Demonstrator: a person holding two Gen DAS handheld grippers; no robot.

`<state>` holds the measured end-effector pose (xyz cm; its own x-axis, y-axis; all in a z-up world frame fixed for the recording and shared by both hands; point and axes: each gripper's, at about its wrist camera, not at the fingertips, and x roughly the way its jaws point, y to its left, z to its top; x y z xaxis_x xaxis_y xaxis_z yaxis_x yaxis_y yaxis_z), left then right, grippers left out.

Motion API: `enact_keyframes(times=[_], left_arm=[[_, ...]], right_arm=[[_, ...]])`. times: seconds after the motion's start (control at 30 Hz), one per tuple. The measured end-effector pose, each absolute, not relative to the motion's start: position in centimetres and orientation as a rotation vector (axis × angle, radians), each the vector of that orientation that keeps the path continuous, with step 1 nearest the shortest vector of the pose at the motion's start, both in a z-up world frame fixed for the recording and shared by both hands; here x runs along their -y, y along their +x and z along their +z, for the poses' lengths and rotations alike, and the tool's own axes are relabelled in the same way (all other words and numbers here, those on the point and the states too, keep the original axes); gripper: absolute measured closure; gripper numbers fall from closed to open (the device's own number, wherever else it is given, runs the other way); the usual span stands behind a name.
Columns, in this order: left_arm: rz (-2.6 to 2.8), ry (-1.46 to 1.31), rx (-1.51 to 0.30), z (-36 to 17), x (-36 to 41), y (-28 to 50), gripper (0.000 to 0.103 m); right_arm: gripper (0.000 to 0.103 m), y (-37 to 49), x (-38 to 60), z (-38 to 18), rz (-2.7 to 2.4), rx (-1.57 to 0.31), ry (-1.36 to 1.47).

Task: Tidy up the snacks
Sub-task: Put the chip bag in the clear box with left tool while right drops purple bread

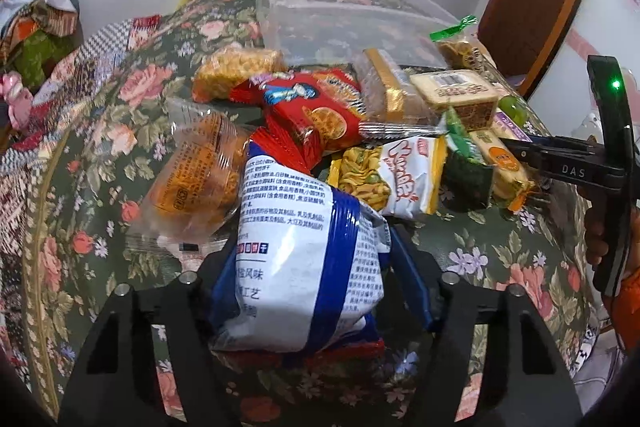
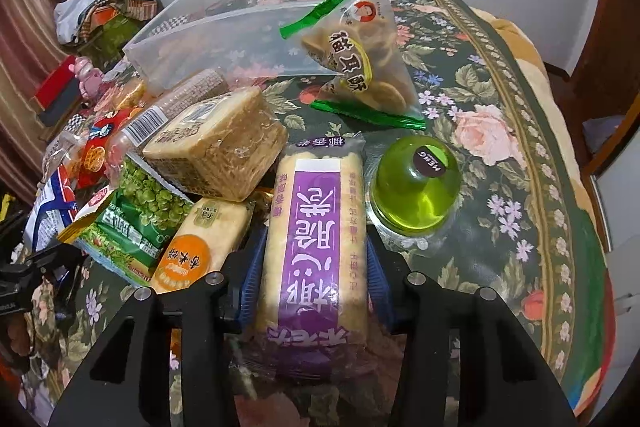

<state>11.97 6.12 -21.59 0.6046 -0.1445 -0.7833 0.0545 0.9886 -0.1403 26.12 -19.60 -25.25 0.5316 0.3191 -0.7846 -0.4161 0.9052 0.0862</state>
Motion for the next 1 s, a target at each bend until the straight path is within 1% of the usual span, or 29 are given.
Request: enact_keyframes(times=[0.03,0.13,0.5,0.8,1.0], left_arm=[[-0.117,-0.097,-0.907,-21.3,-6.0,11.7,0.043],[-0.113,-0.104,-0.899,-20.6,-6.2,11.4,0.044],[-0.075,-0.119,-0.787,-15.7,-6.8,10.5,0.045],[-0.072,-0.108,-0.681,-11.5,-6.0,11.8,0.044],[-0.091,-0.111,-0.644,-9.4,-5.4,13.9,0.044]], right_arm=[[0.061,25.9,19.7,-25.1,0.441,-0.905,-0.116],[0.061,25.3,20.0,-24.2,0.442,-0.879,-0.115],[0.063,23.9,21.1,-20.3,0.45,-0.782,-0.074],[0.063,23.0,20.4,-17.4,0.472,-0.693,-0.06],[0.063,23.5,19.6,-15.8,0.482,-0.621,-0.051]])
